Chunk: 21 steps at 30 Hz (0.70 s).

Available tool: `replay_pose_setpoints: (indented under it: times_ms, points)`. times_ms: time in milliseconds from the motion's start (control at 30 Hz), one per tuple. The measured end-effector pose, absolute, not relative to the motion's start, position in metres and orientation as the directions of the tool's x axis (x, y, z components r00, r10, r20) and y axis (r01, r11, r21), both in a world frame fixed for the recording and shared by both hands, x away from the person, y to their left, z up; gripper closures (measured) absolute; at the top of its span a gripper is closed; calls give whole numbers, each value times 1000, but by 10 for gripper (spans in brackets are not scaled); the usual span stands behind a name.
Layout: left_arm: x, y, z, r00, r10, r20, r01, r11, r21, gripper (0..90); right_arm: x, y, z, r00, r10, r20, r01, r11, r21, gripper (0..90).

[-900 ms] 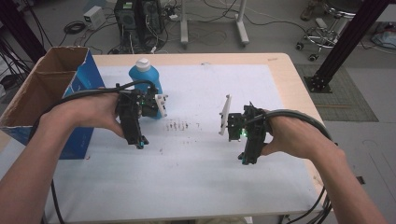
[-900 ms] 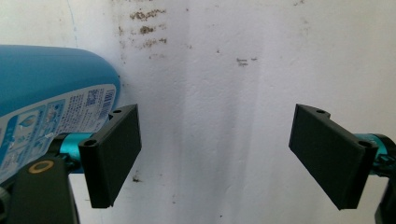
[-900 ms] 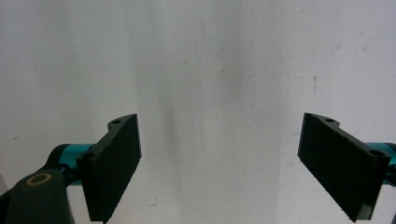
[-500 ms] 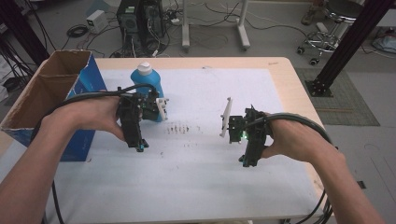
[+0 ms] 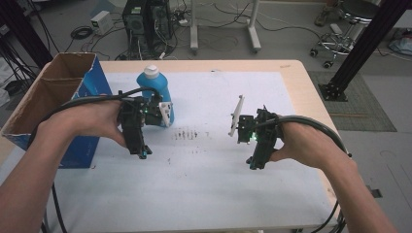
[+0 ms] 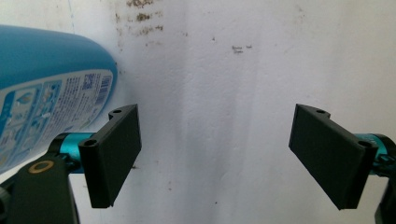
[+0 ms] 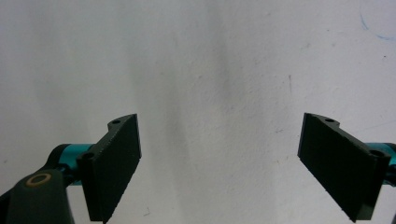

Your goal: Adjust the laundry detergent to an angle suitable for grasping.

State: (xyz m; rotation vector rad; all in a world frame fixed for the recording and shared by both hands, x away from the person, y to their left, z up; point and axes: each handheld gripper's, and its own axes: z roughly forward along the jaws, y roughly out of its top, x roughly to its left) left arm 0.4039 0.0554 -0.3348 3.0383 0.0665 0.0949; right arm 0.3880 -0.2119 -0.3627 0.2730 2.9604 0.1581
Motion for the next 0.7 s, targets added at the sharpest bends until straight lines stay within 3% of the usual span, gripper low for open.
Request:
replay_pose_setpoints:
  times_ms: [700]
  points:
    - [395, 70, -323, 996, 62, 70, 54, -992, 116, 170, 404, -195, -347, -909, 379, -172, 292, 876, 385, 124]
